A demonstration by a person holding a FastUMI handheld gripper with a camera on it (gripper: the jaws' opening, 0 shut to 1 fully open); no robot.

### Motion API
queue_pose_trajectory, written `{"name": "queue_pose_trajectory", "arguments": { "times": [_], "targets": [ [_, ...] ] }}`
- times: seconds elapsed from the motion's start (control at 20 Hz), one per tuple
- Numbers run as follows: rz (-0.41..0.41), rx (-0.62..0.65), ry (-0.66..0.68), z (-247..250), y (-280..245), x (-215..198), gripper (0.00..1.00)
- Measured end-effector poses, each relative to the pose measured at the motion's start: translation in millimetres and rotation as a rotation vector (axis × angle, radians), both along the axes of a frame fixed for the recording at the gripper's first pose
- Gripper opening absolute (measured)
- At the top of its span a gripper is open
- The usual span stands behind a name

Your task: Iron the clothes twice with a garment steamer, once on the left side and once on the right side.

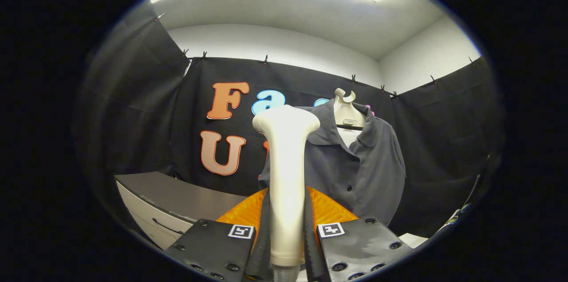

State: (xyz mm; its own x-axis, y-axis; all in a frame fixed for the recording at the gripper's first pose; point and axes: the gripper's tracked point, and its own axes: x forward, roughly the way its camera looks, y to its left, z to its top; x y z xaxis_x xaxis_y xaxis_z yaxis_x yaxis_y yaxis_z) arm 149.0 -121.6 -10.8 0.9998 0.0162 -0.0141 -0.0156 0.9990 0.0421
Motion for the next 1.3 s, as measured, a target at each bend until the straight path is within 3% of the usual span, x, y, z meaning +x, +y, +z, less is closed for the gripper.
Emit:
{"name": "queue_pose_trajectory", "arguments": {
  "times": [0.55, 1.3],
  "targets": [
    [-0.009, 0.01, 0.044, -60, -62, 28, 0.39],
    [0.014, 0.084, 0.136, -130, -64, 26, 0.39]
  ]
}}
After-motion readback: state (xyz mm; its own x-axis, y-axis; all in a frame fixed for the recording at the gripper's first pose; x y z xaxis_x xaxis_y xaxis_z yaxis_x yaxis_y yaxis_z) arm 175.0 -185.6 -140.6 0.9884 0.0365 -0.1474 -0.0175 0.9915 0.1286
